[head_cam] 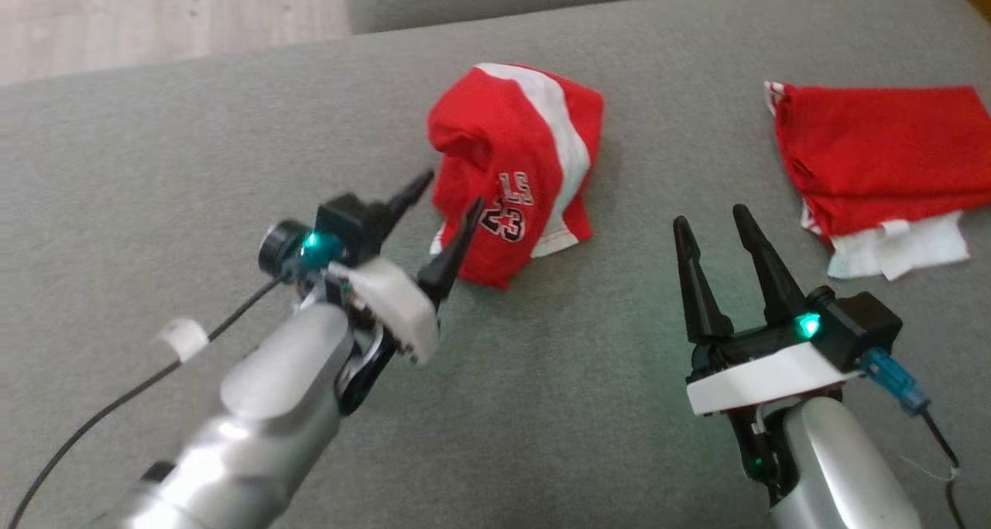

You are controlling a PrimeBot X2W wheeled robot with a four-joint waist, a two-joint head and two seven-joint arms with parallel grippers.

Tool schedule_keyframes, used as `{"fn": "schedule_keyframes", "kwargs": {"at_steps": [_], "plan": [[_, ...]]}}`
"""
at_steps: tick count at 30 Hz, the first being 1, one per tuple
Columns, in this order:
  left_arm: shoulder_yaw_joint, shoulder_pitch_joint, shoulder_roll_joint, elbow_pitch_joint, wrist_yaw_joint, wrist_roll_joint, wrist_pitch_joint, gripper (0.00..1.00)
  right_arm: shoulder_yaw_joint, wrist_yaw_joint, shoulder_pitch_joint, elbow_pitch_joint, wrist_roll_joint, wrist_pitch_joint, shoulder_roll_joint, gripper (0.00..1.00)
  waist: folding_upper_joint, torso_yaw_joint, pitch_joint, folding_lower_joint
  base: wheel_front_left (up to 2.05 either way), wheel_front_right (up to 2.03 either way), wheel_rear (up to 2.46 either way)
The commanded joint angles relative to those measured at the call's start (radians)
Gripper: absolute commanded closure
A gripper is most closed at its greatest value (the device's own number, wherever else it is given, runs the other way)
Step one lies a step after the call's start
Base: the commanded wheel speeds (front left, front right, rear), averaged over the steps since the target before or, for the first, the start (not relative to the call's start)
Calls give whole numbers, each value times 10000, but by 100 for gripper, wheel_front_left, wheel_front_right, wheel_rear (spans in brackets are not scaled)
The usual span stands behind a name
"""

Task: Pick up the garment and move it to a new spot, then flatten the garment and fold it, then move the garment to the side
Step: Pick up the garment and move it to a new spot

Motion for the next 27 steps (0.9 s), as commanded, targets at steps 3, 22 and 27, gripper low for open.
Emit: {"fn": "schedule_keyframes", "kwargs": {"at_steps": [3,22,27], "plan": [[6,98,1049,-717,-52,-315,-68,0,112,-9,-4,-267,-28,-107,-22,0,0,393,-342,0,0,0,0],[4017,4914,1052,-4117,1920,489,-1262,0,-345,-9,873,-241,-222,-107,-22,0,0,1160,-1259,0,0,0,0],[5241,6017,354,-4691,1478,1584,-1263,0,-446,-9,1001,-229,-275,-107,-22,0,0,1186,-1327,0,0,0,0]]}}
